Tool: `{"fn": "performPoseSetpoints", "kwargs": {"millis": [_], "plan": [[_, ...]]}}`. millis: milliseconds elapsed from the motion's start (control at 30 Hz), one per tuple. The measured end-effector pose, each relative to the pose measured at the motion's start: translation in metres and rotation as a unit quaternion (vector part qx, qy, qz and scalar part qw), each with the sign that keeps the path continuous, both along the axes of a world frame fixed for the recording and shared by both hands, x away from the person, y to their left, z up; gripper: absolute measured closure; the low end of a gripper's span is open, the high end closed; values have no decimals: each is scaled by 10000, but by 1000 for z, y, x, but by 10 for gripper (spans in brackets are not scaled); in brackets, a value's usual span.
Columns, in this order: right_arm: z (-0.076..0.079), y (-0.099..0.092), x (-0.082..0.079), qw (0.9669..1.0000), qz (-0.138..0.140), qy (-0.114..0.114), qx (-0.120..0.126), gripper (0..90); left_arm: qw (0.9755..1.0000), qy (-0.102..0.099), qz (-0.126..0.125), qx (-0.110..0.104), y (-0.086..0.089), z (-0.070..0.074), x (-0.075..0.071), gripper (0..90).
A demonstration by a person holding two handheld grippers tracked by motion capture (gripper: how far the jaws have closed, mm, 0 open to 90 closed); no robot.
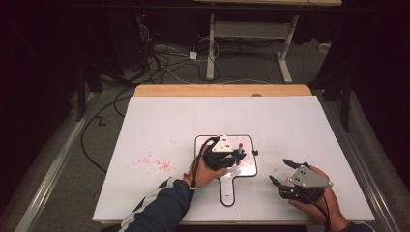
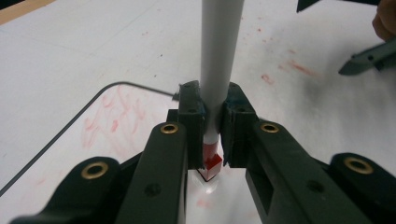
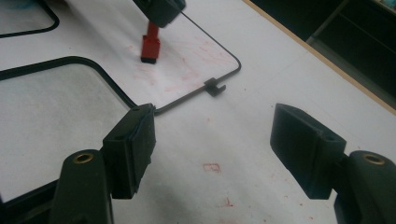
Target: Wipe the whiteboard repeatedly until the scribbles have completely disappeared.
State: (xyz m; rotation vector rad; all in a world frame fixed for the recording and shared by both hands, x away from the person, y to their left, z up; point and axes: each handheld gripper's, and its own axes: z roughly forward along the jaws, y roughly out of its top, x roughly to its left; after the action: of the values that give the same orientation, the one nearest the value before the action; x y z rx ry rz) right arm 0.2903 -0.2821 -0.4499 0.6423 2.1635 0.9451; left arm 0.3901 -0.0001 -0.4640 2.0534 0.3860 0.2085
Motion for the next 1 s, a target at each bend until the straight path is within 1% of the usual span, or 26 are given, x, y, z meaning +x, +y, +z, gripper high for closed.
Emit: {"fn": "performPoseSetpoints", "kwargs": {"millis": [33, 100, 233, 300, 367, 467, 600, 633, 667, 700, 733, 767, 800, 833, 900, 933, 967, 1000], "plan": [[0, 0, 0, 10000, 9, -13, -16, 318, 10000, -3, -12, 2, 4, 0, -2, 785], [0, 0, 0, 10000, 13, -18, -22, 318, 10000, 68, -37, -50, 11, -1, -5, 784], [0, 2, -1, 10000, 32, -26, -77, 318, 9997, -105, -169, 145, 18, 1, -13, 784], [1, 2, -1, 10000, 41, -36, -71, 318, 9997, -98, -193, 144, 22, 0, -13, 784], [0, 2, -1, 10000, 41, -33, -75, 318, 9998, -51, -147, 81, 23, 0, -10, 784], [0, 3, 0, 10000, 37, -21, -87, 319, 9999, -65, -117, 39, 16, -1, -7, 785], [-1, 3, 0, 9999, 57, -6, -101, 319, 9999, -12, -167, 18, -3, 0, -4, 785], [-1, 3, 0, 9999, 61, -9, -102, 319, 9996, -11, -296, 8, -16, 0, -6, 785], [-1, 3, 0, 9999, 60, -2, -101, 319, 9996, -11, -296, 8, -16, 0, -6, 786], [-1, 3, 1, 9999, 59, 7, -95, 319, 9993, 10, -376, -12, -21, 0, -8, 785], [-1, 2, 1, 9999, 65, 9, -100, 319, 9986, -10, -538, -20, -31, 0, -11, 785], [-1, 2, 1, 9999, 65, 9, -100, 319, 9986, -10, -538, -20, -31, 0, -11, 785], [-1, 1, 0, 9999, 70, -1, -96, 319, 9982, -23, -598, -16, -35, 0, -12, 786], [-1, 1, 0, 9999, 70, -10, -99, 319, 9980, -65, -624, 3, -37, 0, -13, 785], [0, 0, -1, 9999, 66, -23, -95, 319, 9976, -145, -669, 40, -35, 0, -11, 785], [0, -1, -1, 9999, 46, -29, -86, 319, 9978, -215, -626, 60, -33, 0, -8, 785], [0, -1, -1, 9999, 40, -35, -85, 319, 9986, -269, -450, 77, -25, 0, 1, 785], [0, -2, -2, 10000, 32, -37, -78, 319, 9986, -269, -450, 77, -25, 0, 1, 785]]}}
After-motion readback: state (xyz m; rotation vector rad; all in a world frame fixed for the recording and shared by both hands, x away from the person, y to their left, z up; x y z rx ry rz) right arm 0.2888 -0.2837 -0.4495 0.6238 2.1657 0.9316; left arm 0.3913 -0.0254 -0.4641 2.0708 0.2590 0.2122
